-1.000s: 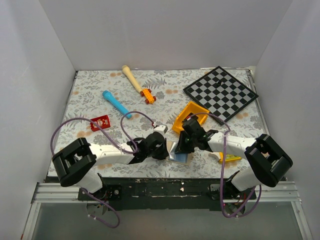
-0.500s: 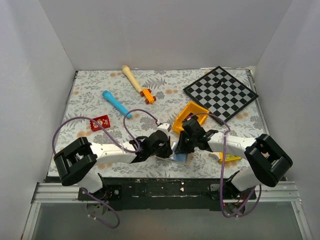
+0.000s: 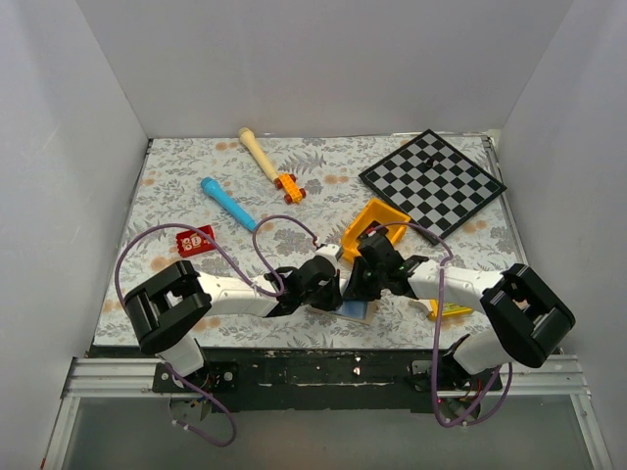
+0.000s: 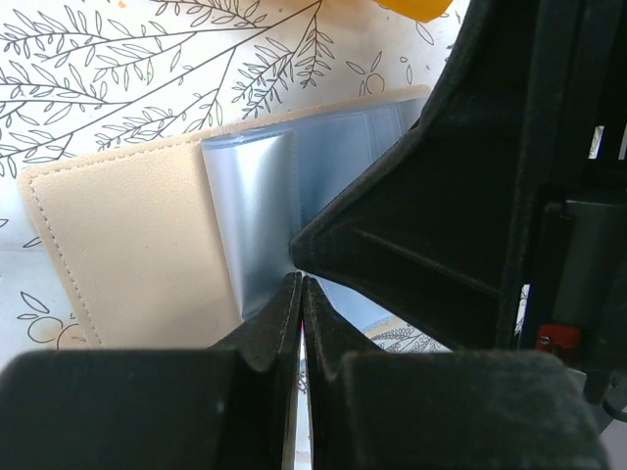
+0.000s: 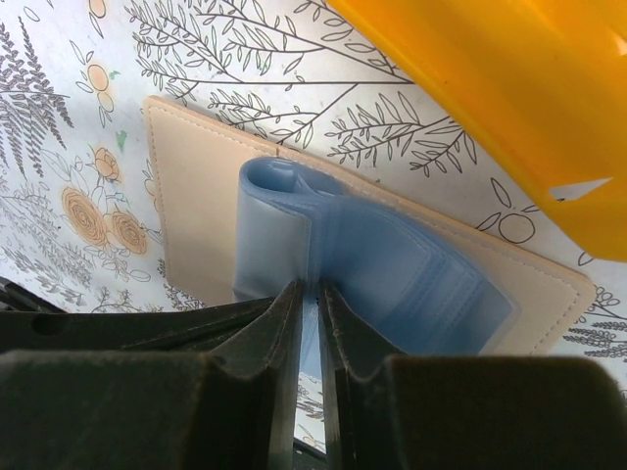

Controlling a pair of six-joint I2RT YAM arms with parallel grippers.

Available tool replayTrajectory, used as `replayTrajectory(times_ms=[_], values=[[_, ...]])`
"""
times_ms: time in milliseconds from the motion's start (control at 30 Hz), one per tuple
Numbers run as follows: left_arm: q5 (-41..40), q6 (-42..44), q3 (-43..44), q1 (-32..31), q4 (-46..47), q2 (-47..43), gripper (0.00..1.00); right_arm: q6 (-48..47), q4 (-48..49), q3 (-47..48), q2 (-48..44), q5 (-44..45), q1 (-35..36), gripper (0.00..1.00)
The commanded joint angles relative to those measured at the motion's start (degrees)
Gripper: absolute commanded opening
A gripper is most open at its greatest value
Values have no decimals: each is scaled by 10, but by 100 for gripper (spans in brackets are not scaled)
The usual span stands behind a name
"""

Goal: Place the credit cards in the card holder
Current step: Open the card holder at the center of the board.

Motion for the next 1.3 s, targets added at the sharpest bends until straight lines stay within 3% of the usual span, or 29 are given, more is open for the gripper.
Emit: replayTrajectory(times_ms=[0, 233, 433, 833, 1267], values=[[-5, 1, -4, -2, -14, -3, 0, 4, -62, -23, 4, 38, 6, 20], [-18, 4, -9, -2, -26, -19, 0, 10, -100, -24, -4, 82, 6, 17], [-27, 2, -14, -2, -28, -15, 0, 9, -118, -25, -24, 101, 6, 2], [-51, 4, -26, -2, -42, -34, 0, 14, -123, -30, -27, 108, 6, 1], [-42, 2, -27, -2, -36, -26, 0, -43, -69, -1, -135, 74, 6, 1]])
